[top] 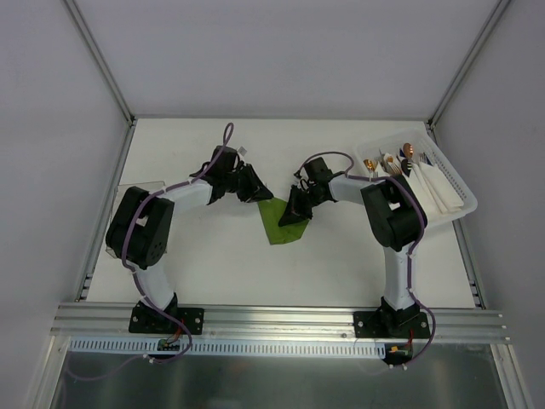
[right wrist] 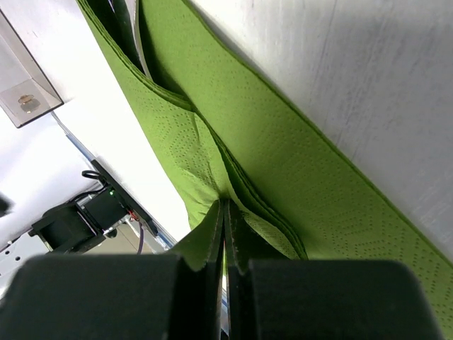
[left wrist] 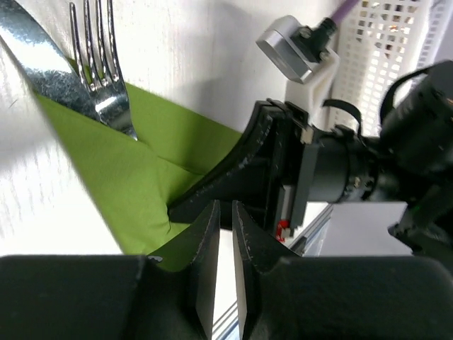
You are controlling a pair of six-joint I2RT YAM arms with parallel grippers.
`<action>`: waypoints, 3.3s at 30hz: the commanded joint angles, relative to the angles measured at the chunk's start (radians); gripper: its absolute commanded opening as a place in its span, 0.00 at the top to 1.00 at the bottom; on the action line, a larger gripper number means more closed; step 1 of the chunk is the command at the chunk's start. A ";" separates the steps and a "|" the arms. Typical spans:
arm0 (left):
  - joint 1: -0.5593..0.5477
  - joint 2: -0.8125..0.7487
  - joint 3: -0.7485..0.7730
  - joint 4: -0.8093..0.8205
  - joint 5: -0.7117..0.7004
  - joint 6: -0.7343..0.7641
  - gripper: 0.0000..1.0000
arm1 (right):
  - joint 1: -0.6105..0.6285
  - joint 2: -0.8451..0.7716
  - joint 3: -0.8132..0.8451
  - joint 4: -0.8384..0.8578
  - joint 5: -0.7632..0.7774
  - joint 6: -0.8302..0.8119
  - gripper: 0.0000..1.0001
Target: Place the utensils on the paper napkin and roll it up
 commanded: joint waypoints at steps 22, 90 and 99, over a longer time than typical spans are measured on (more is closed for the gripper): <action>-0.033 0.236 -0.053 0.115 0.006 -0.113 1.00 | 0.004 0.023 -0.035 -0.060 0.115 -0.022 1.00; -0.181 0.474 0.623 -0.804 -0.344 0.458 0.97 | 0.020 -0.133 -0.006 -0.012 0.153 -0.232 1.00; -0.181 0.467 0.620 -0.806 -0.347 0.459 0.97 | 0.034 -0.081 0.045 0.029 0.112 -0.186 1.00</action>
